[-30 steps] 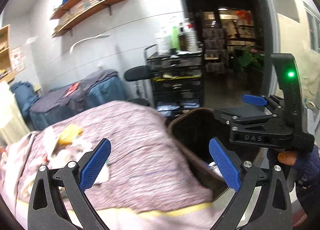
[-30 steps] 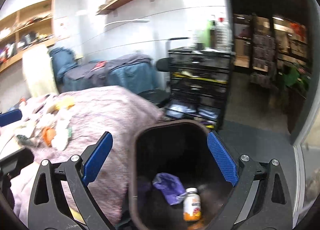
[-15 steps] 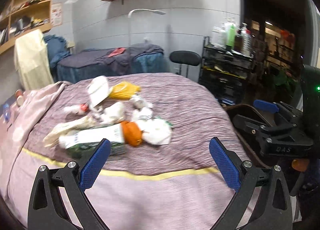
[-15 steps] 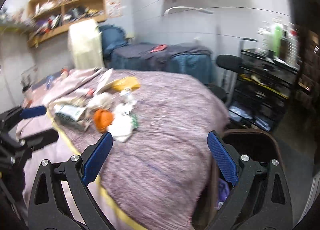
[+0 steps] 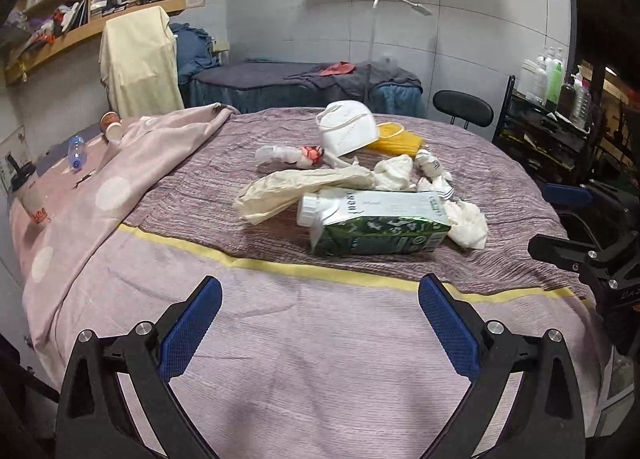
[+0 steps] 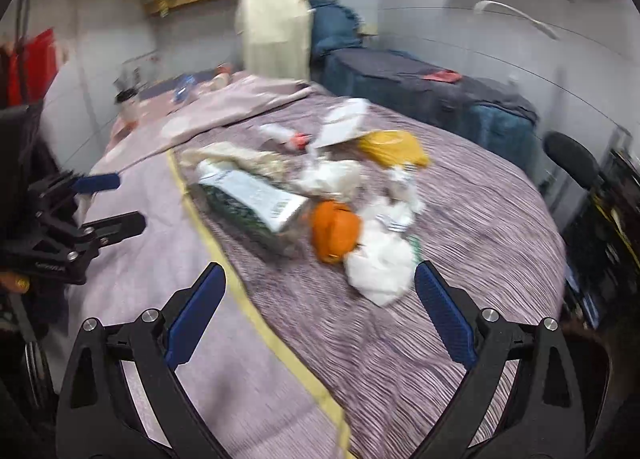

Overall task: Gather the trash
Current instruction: 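Grasp the green milk carton with the right gripper while the left grasps the crumpled glove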

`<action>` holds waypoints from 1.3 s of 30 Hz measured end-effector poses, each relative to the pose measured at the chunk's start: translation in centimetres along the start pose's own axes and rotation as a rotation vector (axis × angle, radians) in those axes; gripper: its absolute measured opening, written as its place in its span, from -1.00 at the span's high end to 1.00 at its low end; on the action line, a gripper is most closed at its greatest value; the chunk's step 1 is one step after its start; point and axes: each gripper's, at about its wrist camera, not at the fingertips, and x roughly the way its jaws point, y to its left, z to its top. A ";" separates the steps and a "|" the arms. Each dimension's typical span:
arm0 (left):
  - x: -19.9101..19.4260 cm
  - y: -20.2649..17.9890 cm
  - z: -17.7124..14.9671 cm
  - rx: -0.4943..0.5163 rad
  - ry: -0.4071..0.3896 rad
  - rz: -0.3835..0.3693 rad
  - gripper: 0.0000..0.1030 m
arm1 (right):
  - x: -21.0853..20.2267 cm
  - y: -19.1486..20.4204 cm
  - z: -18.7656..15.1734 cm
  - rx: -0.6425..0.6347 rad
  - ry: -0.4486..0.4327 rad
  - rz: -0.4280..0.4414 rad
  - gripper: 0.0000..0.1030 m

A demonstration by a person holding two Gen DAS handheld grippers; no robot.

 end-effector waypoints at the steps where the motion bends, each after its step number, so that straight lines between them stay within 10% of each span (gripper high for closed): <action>1: 0.1 0.3 -0.1 0.005 0.003 0.006 -0.88 | 0.6 0.6 0.6 -0.041 0.016 0.030 -0.83; 24: 2.8 4.3 0.9 0.124 0.046 0.007 -0.88 | 16.8 5.0 7.1 -0.516 0.388 0.253 -0.21; 39: 6.4 2.5 3.1 0.272 0.066 0.002 -0.84 | 9.4 2.1 4.2 -0.309 0.254 0.333 -0.01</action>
